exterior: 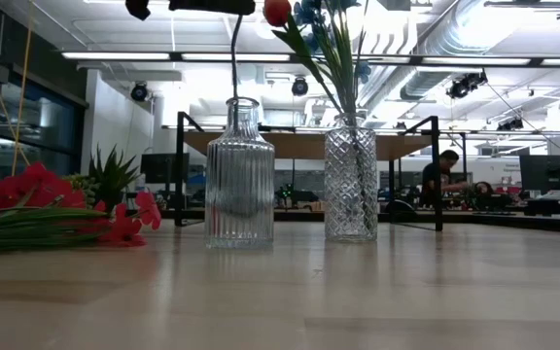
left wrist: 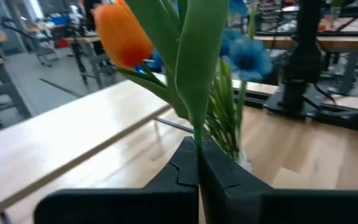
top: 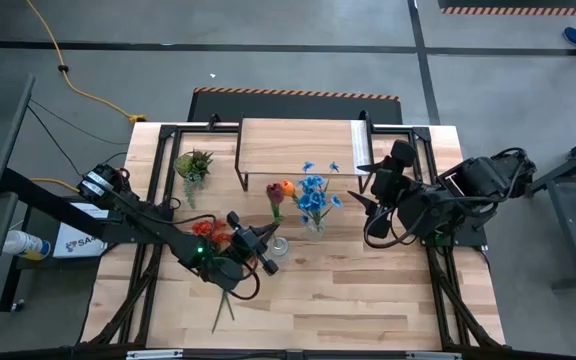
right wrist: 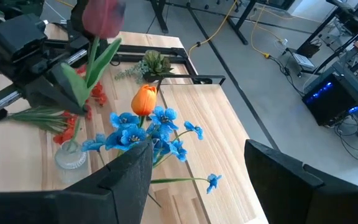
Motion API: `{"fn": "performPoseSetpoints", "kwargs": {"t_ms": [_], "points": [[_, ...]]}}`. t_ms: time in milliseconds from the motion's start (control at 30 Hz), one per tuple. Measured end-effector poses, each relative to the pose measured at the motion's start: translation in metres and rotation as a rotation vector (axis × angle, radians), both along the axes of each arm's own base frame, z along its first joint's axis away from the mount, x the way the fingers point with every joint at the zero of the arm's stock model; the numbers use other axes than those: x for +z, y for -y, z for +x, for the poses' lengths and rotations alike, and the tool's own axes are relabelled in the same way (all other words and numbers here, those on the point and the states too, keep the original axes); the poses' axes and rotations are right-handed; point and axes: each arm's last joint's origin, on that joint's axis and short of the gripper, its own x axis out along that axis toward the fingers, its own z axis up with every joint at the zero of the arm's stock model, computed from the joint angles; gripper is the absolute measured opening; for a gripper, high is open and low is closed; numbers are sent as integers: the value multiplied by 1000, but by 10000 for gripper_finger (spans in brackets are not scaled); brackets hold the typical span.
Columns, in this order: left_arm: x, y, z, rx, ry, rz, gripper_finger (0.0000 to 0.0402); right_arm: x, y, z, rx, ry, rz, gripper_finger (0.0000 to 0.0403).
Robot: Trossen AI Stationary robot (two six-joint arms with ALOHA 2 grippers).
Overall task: Pick and place flowers into a vace then onto a shelf
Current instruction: Put the red flower into the bottom transparent vase, then put the right orange flowers into the bottom transparent vase
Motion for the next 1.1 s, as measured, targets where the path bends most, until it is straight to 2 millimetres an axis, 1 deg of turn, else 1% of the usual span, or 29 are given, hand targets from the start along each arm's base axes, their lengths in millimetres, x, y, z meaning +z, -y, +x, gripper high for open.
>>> {"fn": "performPoseSetpoints", "kwargs": {"t_ms": [167,300,400,1100], "points": [[-2,0,0,-19,8,-36,33,0,0,0,0,5,3,245],[-5,0,-1,-11,14,-64,74,0,0,0,0,6,4,245],[-7,0,-2,-25,10,-85,88,0,0,0,1,5,6,245],[-10,1,-2,-80,-19,-115,97,1,-1,1,12,4,-8,245]]}}
